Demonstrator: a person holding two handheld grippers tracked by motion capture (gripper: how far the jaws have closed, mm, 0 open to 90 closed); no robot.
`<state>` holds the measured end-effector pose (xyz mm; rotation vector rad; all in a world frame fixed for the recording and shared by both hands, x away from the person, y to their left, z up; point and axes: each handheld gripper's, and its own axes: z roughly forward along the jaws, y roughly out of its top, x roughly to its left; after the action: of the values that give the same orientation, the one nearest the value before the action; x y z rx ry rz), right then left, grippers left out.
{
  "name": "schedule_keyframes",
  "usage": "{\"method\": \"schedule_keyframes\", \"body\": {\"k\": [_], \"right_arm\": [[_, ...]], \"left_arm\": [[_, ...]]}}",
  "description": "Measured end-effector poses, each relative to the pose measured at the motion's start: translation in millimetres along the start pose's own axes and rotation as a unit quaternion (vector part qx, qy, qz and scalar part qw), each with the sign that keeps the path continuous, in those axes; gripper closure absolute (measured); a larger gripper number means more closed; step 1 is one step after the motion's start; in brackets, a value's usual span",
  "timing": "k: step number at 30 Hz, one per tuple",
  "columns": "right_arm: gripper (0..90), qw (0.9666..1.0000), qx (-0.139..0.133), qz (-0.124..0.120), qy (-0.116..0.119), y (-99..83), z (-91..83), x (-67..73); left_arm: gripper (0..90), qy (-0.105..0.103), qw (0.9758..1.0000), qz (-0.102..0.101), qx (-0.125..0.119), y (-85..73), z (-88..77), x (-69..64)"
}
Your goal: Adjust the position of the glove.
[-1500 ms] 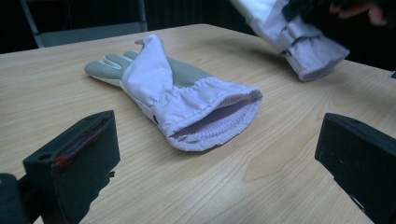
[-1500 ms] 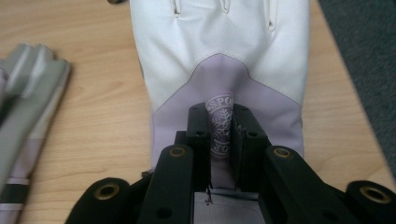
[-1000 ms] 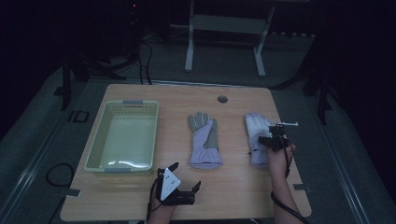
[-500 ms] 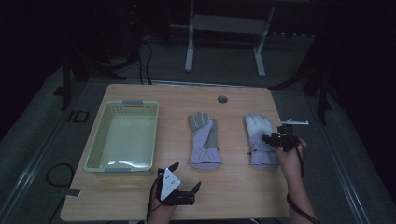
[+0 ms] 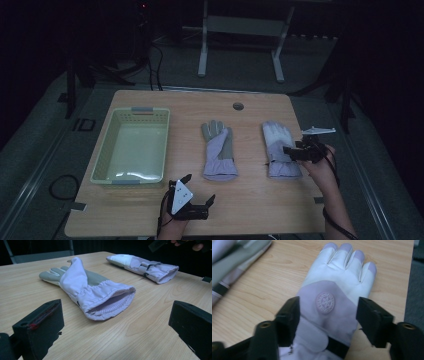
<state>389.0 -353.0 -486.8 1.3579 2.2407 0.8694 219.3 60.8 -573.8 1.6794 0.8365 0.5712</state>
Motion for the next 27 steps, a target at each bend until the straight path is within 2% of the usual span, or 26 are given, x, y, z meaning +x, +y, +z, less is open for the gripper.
{"method": "schedule_keyframes", "body": {"k": [1, 5, 6, 9, 10, 11, 13, 15, 17, 20, 22, 26, 27], "right_arm": [[42.2, 0.9999, -0.006, 0.001, 0.013, -0.9, 5.8, -4.0], [44.3, 0.9996, -0.006, 0.019, 0.021, -2.0, 16.1, -9.2], [41.6, 0.9990, 0.006, 0.035, 0.027, -3.5, 25.7, -9.7], [40.4, 0.9988, 0.014, 0.040, 0.025, -4.9, 31.6, -8.9], [40.5, 0.9984, 0.026, 0.043, 0.026, -6.4, 37.4, -7.5], [39.4, 0.9976, 0.050, 0.045, 0.014, -10.2, 48.7, -4.5], [38.8, 0.9979, 0.048, 0.042, 0.011, -12.3, 51.1, -2.8], [37.8, 0.9987, 0.045, 0.021, 0.001, -13.5, 51.7, 0.9], [37.1, 0.9990, 0.042, 0.015, -0.005, -14.8, 52.0, 3.3], [37.4, 0.9990, 0.034, 0.028, 0.005, -17.4, 52.3, 0.0], [41.6, 0.9991, 0.027, 0.029, 0.011, -19.3, 52.3, -0.8], [62.7, 0.9980, 0.021, 0.054, 0.025, -20.1, 50.1, -2.4], [63.7, 0.9975, 0.024, 0.063, 0.024, -19.3, 49.5, -2.4]], "left_arm": [[0.0, 0.000, 1.0000, 0.000, 0.000, 0.0, 0.1, 0.1], [0.0, -0.001, 1.0000, 0.001, 0.001, 0.1, 0.2, -0.1], [0.0, -0.001, 1.0000, 0.001, 0.001, 0.1, 0.3, -0.1], [0.0, -0.001, 1.0000, 0.002, 0.001, 0.1, 0.3, -0.2], [0.0, -0.001, 1.0000, 0.000, 0.001, 0.1, 0.2, 0.0], [0.0, -0.001, 1.0000, 0.000, 0.001, 0.0, 0.1, 0.1], [0.0, -0.001, 1.0000, 0.000, 0.000, 0.0, 0.1, 0.0], [0.0, 0.000, 1.0000, 0.001, 0.000, 0.0, 0.0, -0.1], [0.0, 0.000, 1.0000, 0.000, 0.000, 0.0, 0.0, 0.0], [0.0, 0.000, 1.0000, 0.001, 0.000, 0.0, 0.1, -0.1], [0.1, 0.000, 1.0000, 0.001, 0.000, 0.0, 0.0, -0.1], [0.1, 0.001, 1.0000, 0.000, 0.000, 0.0, 0.1, 0.0], [0.0, 0.001, 1.0000, 0.000, 0.000, 0.0, 0.1, 0.0]]}}
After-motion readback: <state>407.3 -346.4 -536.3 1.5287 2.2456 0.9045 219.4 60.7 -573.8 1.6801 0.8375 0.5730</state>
